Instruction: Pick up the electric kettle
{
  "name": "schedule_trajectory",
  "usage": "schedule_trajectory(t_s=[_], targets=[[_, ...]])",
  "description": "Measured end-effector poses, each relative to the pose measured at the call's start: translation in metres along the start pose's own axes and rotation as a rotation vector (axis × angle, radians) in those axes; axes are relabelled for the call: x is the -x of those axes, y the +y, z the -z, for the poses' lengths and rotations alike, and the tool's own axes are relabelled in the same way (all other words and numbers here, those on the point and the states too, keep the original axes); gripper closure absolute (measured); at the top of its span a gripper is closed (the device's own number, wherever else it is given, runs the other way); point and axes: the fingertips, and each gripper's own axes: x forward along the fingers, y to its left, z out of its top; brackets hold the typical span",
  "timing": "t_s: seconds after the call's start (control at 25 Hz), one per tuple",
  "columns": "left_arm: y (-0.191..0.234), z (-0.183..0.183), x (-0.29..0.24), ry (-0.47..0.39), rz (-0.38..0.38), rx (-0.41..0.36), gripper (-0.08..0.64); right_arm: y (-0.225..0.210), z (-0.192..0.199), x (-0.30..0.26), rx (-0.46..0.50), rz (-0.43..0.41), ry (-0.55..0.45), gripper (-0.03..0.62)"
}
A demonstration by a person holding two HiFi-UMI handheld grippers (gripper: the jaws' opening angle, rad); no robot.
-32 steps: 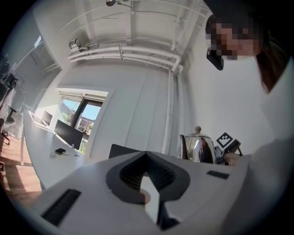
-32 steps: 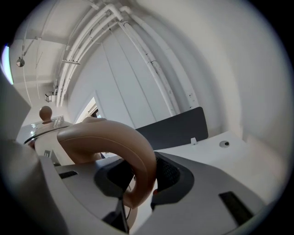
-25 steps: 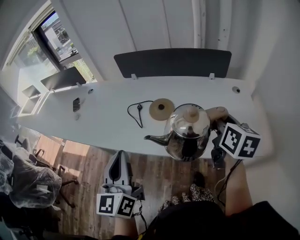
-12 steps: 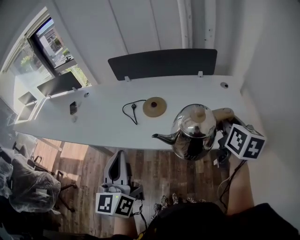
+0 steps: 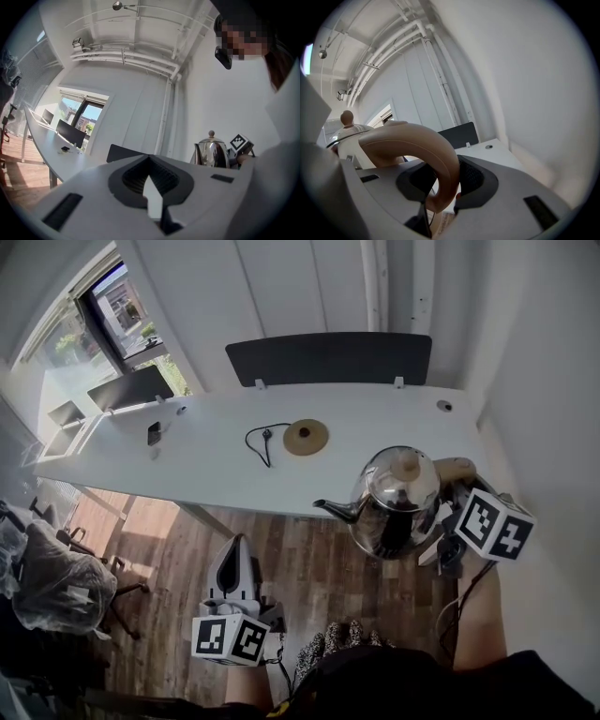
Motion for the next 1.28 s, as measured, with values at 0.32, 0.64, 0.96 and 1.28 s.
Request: schedule_trajectory(t_s=[0.32, 0.64, 0.96, 1.28], targets=[[-0.063, 0.014, 0.053, 0.003, 0.01, -0.025, 0.558, -0.045, 0.01, 0.073, -0.004, 0.026, -0.014, 0.472], [-0.07, 0.009, 0.063, -0.005, 0.015, -0.012, 0.558, -0.055, 0.009, 0.083, -0.017, 0.028, -0.036, 0.472], [-0.066, 0.005, 0.061, -0.005, 0.001, -0.027, 0.558, -0.048, 0.0, 0.084, 0.012, 0.008, -0.054, 0.473], [-0.068, 0.003, 0.056, -0.006, 0.016, -0.033, 0.558, -0.045, -0.001, 0.081, 0.006, -0.002, -0.057, 0.473]])
